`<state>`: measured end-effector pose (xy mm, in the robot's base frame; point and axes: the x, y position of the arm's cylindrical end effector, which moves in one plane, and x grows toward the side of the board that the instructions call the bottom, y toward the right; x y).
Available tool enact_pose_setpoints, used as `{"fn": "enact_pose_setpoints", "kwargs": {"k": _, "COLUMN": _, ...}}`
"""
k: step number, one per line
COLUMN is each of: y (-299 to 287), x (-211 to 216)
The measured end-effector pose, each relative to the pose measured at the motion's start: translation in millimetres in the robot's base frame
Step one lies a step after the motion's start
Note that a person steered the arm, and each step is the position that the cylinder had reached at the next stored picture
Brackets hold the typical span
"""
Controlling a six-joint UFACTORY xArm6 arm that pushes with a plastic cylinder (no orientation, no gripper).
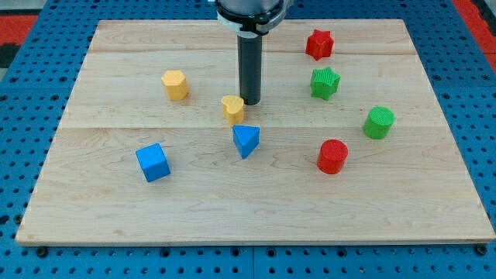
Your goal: Slide the green star slightly towards the left
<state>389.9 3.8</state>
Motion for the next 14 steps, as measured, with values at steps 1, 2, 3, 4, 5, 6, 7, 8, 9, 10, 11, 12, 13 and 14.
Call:
{"fn": "enact_pose_setpoints", "kwargs": {"k": 1, "y": 77, "x": 0}}
{"fn": "enact_pose_setpoints", "kwargs": {"k": 2, "y": 156, "x": 2}}
{"fn": "enact_pose_setpoints", "kwargs": {"k": 3, "y": 172, "x": -5}}
{"fn": "enact_pose_setpoints", "kwargs": {"k": 4, "y": 172, "x": -14}}
{"fn": "enact_pose_setpoints", "kwargs": {"k": 5, "y": 172, "x": -24}}
{"fn": "enact_pose_setpoints", "kwargs": {"k": 6, "y": 172, "x": -27}}
{"fn": "enact_pose_setpoints", "kwargs": {"k": 7, "y": 170, "x": -27}}
{"fn": "enact_pose_setpoints", "kwargs": {"k": 8, "y": 149, "x": -27}}
{"fn": "enact_pose_setpoints", "kwargs": {"k": 9, "y": 123, "x": -28}}
{"fn": "enact_pose_setpoints", "kwargs": {"k": 10, "y": 195, "x": -17}}
{"fn": "enact_pose_setpoints", "kwargs": {"k": 11, "y": 236, "x": -16}}
{"fn": "enact_pose_setpoints", "kwargs": {"k": 12, "y": 262, "x": -16}}
{"fn": "enact_pose_setpoints", "kwargs": {"k": 13, "y": 287, "x": -16}}
{"fn": "enact_pose_setpoints", "kwargs": {"k": 14, "y": 304, "x": -16}}
